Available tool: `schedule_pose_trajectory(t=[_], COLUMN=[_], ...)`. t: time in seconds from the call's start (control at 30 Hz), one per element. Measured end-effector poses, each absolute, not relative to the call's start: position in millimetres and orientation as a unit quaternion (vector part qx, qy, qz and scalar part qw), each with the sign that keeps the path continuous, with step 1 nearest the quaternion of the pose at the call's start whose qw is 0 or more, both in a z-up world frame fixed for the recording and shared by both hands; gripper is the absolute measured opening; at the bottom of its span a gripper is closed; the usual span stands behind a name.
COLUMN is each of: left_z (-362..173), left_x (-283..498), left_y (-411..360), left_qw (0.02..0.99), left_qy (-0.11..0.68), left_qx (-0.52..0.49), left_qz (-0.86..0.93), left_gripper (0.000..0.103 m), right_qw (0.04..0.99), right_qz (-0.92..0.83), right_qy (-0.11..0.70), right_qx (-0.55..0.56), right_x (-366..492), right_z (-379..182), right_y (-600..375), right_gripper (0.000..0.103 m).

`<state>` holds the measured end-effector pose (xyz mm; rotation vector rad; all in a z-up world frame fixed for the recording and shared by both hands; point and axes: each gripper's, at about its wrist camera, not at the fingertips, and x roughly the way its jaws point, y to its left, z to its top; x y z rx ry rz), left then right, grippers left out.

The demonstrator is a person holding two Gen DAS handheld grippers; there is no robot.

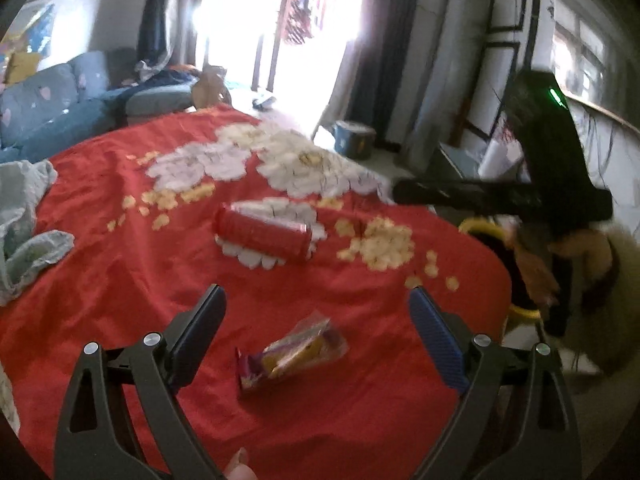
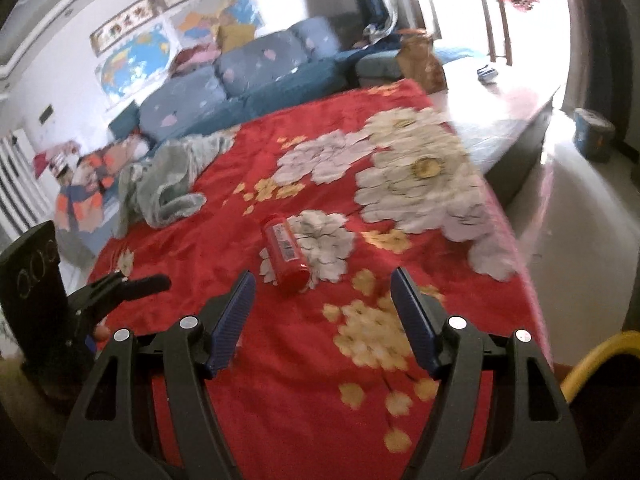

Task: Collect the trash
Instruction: 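Grasp the candy wrapper with the left tool while the right tool grasps the red bottle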

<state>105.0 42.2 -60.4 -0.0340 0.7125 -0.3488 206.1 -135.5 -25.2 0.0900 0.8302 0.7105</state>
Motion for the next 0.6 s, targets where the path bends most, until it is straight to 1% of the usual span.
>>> schedule_pose_trajectory(t=[0.03,0.17,0.2,0.27,0.3,0.37,0.47,0.57,0.6], left_z=[-65.6,-79.5,-83.4,-89.8,-91.8,-95.0,-100.9,-103.3,-103.4], left_x=[106.9,112.7,114.6,119.6,121.2,124.1,126.4,125.5,125.0], left_y=[43.9,46.7,47.6,48.7,49.3,49.3,48.2,46.3,46.0], left_qw=[0.918,0.906,0.902,0.897,0.895,0.89,0.883,0.88,0.88], left_qy=[0.356,0.377,0.384,0.396,0.4,0.407,0.422,0.427,0.428], left_qx=[-0.013,-0.003,-0.001,-0.004,-0.005,-0.005,-0.002,0.003,0.003], left_qz=[-0.175,-0.192,-0.195,-0.197,-0.199,-0.205,-0.208,-0.206,-0.205], left_gripper=[0.088,0.077,0.076,0.067,0.065,0.06,0.056,0.054,0.052], right_qw=[0.851,0.837,0.831,0.825,0.822,0.818,0.81,0.809,0.811], right_qz=[0.339,0.352,0.358,0.361,0.362,0.361,0.359,0.354,0.353], right_qy=[0.4,0.418,0.425,0.435,0.439,0.447,0.464,0.469,0.465], right_qx=[0.037,0.02,0.015,0.003,-0.003,-0.012,-0.017,-0.03,-0.032], right_x=[211.8,228.6,232.2,239.1,242.6,249.5,257.5,259.9,258.5], right_z=[-29.4,-41.4,-45.1,-54.3,-58.2,-66.8,-79.1,-86.9,-86.2], right_y=[-125.1,-95.4,-87.5,-71.0,-64.8,-53.1,-41.6,-35.1,-35.9], right_gripper=[0.062,0.062,0.062,0.062,0.061,0.058,0.052,0.043,0.035])
